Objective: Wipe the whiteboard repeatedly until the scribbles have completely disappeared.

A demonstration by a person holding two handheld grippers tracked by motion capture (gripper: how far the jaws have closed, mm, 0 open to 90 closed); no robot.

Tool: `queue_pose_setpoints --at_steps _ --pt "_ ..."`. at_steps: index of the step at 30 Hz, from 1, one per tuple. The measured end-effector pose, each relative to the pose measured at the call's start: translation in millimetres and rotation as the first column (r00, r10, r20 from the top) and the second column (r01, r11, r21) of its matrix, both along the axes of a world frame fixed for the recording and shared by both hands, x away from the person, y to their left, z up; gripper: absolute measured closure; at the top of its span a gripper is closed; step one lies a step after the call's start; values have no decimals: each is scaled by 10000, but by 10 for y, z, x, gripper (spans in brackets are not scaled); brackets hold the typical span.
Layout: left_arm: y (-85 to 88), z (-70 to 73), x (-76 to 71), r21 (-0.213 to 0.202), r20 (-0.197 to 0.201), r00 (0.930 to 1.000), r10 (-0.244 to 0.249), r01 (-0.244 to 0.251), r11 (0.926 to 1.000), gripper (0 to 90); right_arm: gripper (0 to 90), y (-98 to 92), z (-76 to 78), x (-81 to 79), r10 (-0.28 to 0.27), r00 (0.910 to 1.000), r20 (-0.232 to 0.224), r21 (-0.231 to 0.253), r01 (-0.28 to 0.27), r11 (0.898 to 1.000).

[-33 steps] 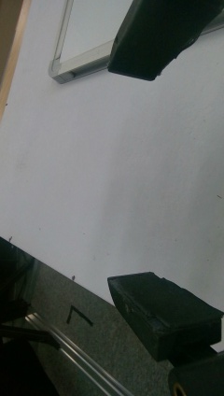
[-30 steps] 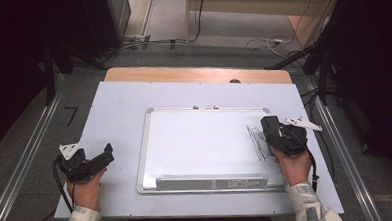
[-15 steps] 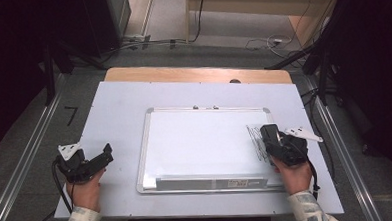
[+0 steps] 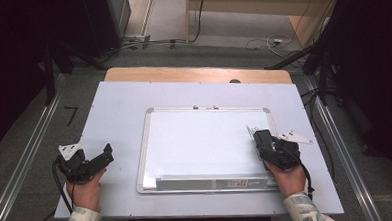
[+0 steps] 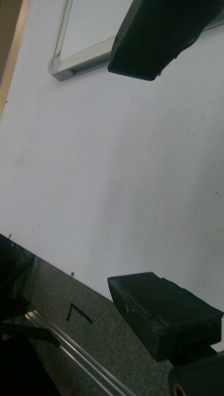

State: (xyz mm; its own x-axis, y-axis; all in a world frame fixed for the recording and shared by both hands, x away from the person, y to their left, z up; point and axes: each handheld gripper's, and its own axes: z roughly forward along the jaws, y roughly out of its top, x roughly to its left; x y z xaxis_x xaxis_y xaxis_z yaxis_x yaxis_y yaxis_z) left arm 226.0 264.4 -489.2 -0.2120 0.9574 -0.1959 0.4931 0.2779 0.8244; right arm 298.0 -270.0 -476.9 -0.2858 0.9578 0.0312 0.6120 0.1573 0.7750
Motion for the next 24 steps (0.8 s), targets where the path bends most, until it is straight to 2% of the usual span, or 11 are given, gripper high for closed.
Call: queue_pose_setpoints --at_steps 19,24 --pt "-7 -3 5 -14 -18 10000 -20 20 10000 11 382 58 -82 37 110 9993 -355 -246 -119 9996" --pt "-6 -3 8 -34 -25 10000 -16 16 10000 11 383 84 -111 57 247 9986 -458 -467 -268 9985"
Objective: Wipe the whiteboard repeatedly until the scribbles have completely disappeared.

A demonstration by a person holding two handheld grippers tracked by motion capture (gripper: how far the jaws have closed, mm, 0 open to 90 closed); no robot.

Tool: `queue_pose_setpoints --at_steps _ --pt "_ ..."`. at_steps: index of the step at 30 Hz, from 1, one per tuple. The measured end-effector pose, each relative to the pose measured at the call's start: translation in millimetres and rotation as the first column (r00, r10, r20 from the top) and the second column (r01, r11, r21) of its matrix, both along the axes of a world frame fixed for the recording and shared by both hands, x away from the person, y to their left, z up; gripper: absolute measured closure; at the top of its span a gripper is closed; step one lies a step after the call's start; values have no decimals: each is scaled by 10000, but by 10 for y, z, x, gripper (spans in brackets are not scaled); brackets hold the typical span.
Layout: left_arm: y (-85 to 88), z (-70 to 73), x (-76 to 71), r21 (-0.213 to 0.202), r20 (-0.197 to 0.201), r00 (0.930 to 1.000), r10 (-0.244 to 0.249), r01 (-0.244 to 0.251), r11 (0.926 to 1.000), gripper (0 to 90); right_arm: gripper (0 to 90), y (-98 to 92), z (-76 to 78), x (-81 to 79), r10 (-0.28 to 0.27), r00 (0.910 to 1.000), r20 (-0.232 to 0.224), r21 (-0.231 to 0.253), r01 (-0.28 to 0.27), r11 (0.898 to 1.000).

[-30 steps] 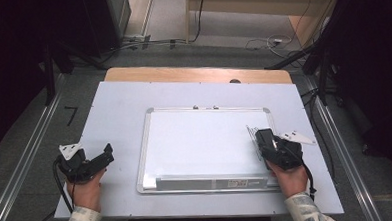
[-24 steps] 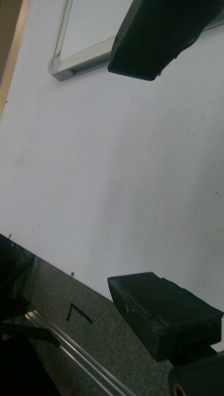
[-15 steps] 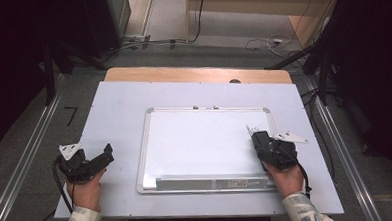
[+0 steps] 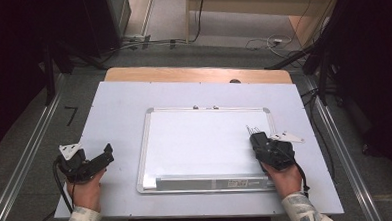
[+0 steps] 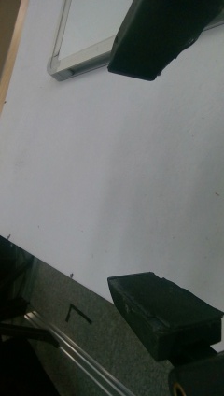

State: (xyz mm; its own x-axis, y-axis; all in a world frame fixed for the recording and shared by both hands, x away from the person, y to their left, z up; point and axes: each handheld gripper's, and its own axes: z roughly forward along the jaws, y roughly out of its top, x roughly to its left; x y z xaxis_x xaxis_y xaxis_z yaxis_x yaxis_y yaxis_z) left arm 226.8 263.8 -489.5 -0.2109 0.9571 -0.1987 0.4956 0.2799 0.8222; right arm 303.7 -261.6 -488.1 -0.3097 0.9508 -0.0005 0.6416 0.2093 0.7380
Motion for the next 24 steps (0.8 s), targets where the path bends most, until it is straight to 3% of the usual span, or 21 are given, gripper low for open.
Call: queue_pose_setpoints --at_steps 10,24 --pt "0 1 -2 15 6 10000 -4 4 10000 10 382 16 -16 38 59 10000 -31 -98 -59 9999" --pt "-2 -6 0 33 -38 10000 -12 12 10000 11 381 -22 -10 204 -363 9993 -49 -117 363 9993"
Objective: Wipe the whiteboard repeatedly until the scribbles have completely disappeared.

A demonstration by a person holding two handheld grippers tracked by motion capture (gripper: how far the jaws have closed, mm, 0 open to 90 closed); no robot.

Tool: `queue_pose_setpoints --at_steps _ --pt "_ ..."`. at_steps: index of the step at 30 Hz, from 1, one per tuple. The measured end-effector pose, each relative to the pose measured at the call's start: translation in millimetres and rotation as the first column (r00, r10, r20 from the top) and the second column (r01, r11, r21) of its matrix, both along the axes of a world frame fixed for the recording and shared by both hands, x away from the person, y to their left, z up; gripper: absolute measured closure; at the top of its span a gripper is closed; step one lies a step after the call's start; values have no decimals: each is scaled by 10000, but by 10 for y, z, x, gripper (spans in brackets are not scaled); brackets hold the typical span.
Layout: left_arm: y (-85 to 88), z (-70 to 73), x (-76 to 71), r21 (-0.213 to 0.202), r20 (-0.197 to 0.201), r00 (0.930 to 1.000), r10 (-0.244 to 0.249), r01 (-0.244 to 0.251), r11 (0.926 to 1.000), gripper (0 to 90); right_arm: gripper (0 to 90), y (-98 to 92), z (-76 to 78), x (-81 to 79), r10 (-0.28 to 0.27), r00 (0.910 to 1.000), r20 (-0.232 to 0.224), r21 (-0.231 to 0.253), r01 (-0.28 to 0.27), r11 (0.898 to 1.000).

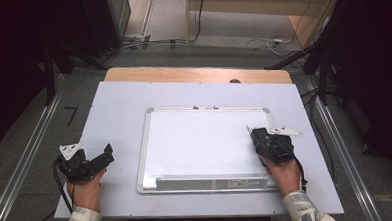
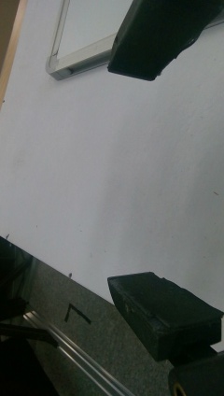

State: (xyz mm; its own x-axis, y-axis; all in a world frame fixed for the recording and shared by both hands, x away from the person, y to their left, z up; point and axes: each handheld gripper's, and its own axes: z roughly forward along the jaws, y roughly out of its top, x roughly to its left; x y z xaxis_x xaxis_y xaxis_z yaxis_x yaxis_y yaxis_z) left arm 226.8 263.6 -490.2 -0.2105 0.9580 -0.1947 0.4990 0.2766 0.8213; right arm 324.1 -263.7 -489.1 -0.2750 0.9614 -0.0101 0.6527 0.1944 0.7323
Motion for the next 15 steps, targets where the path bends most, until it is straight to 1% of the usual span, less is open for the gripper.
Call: queue_pose_setpoints --at_steps 5,15 --pt "-8 -3 6 23 -29 10000 -31 31 10000 11 380 -24 1 101 -232 9997 -24 114 232 9997" --pt "-19 -6 16 71 -52 10000 -47 48 10000 11 380 -4 8 260 -417 9991 -41 94 417 9991"
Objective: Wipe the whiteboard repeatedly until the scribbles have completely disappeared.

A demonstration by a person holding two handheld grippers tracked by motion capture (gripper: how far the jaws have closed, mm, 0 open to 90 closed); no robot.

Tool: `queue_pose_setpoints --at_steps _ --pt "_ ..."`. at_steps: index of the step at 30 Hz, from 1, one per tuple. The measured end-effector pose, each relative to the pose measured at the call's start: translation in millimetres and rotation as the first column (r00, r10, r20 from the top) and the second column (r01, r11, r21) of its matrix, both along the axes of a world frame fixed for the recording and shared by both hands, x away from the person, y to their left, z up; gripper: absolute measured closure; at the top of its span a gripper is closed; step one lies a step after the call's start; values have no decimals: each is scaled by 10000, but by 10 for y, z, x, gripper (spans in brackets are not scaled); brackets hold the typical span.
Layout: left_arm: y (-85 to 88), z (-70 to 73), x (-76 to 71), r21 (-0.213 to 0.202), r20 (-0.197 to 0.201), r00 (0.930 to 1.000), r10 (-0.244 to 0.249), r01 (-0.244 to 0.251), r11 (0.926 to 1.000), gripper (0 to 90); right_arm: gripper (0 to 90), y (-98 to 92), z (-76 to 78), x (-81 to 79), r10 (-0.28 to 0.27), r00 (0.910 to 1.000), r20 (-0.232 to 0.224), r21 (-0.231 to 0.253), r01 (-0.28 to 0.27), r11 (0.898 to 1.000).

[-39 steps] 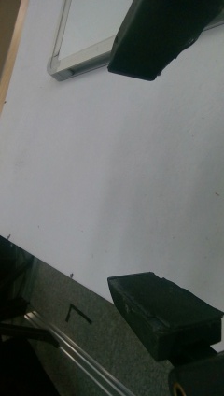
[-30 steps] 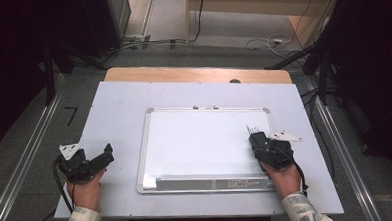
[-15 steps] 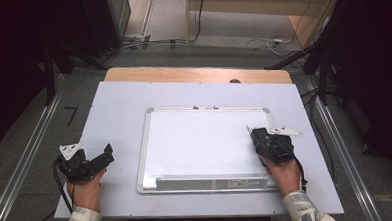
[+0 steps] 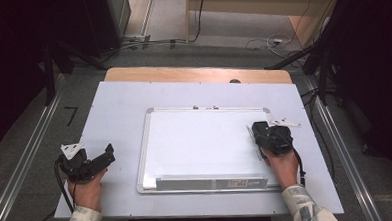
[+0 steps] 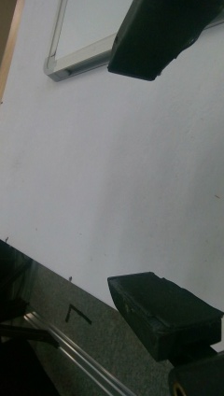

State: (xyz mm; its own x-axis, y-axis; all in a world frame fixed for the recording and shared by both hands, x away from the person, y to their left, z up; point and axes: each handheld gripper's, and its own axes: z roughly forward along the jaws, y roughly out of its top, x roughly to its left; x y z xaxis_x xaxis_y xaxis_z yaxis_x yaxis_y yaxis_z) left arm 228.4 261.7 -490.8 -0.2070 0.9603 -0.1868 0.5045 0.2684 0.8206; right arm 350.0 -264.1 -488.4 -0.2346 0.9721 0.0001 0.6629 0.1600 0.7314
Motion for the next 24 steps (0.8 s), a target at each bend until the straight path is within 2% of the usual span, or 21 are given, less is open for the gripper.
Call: queue_pose_setpoints --at_steps 5,13,24 --pt "-5 -3 7 -9 3 10000 1 -1 10000 11 380 57 6 60 17 10000 -41 -68 -17 10000" --pt "-10 0 5 1 24 10000 -12 12 10000 11 379 200 7 137 343 9994 -66 -138 -344 9993" --pt "-10 -1 10 -10 29 10000 -31 31 10000 11 379 322 8 104 859 9962 -128 -153 -860 9962"
